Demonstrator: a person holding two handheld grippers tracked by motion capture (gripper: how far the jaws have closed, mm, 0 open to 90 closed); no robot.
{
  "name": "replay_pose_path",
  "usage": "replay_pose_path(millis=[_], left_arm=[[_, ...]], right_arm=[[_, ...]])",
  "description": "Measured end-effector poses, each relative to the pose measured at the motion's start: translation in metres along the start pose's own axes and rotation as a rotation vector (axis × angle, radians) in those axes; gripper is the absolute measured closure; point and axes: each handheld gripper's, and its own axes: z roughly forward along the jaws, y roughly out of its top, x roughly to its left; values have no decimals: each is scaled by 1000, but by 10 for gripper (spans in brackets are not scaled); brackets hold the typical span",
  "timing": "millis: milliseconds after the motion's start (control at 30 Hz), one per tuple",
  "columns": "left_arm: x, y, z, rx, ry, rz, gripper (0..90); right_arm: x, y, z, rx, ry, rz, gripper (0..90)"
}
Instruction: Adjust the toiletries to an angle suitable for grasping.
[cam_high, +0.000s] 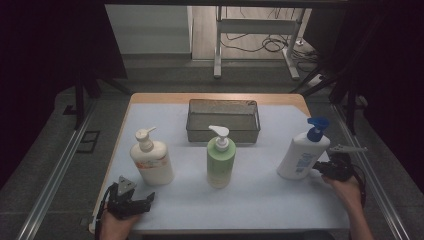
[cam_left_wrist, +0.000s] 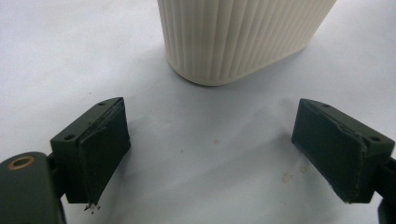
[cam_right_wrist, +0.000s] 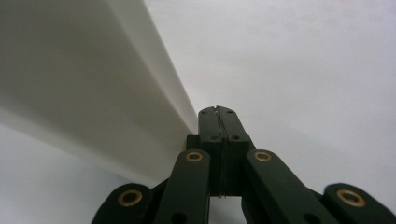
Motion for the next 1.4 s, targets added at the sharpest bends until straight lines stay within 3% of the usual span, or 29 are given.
replay_pose_path(millis=[433,967,1400], left_arm=[[0,0,0,0,0,0,107],[0,0,0,0,-1,-3,107],[0,0,0,0,-1,-3,107]], right_arm=[[16,-8,2,5,29,-56,894],[31,-18,6,14,41,-75,893],[55,-21,10,34,61,-123,880]])
